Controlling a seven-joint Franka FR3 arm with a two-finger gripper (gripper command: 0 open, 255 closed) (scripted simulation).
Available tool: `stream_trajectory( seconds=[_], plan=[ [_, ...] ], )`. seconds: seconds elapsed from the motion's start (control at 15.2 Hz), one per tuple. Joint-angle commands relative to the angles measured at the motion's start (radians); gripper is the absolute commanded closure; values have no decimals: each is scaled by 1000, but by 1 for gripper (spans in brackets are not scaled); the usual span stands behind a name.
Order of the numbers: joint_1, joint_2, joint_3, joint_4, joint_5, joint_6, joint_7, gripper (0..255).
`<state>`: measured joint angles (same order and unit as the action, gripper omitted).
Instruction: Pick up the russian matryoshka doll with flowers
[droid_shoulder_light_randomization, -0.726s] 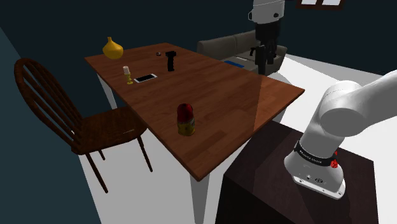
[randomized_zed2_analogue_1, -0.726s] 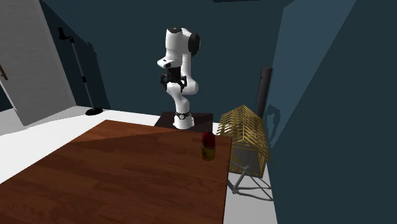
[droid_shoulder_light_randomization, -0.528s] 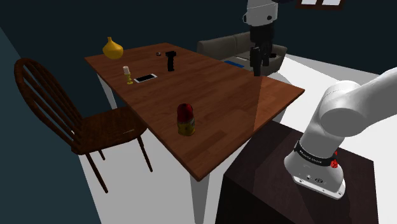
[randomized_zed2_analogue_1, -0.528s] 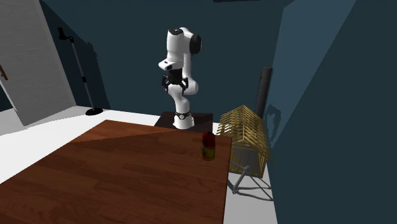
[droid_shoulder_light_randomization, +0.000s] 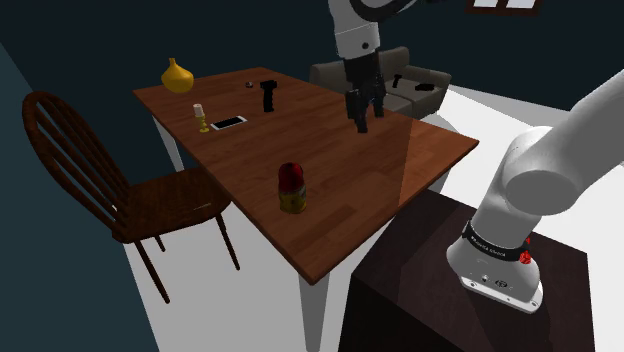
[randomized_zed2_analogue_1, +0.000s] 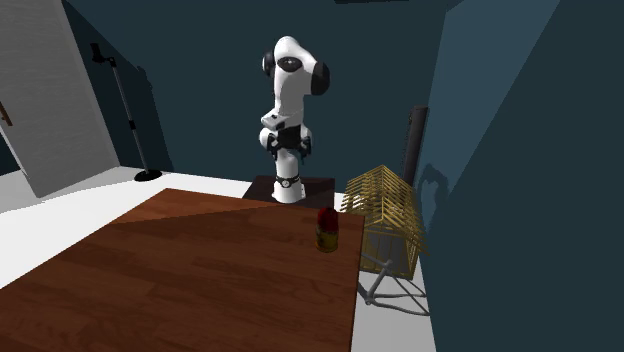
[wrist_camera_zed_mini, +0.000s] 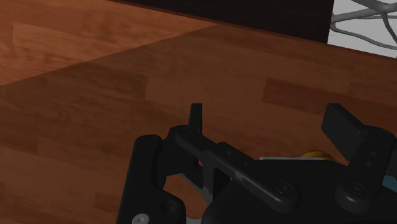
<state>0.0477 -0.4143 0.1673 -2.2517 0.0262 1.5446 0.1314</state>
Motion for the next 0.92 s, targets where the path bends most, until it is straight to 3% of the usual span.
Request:
stream_trajectory(
  seconds=[0.0, 0.86],
  plan=[
    [8, 91, 23, 54, 16, 13, 30, 0],
    [80, 672, 106, 532, 36, -24, 187, 0]
  ],
)
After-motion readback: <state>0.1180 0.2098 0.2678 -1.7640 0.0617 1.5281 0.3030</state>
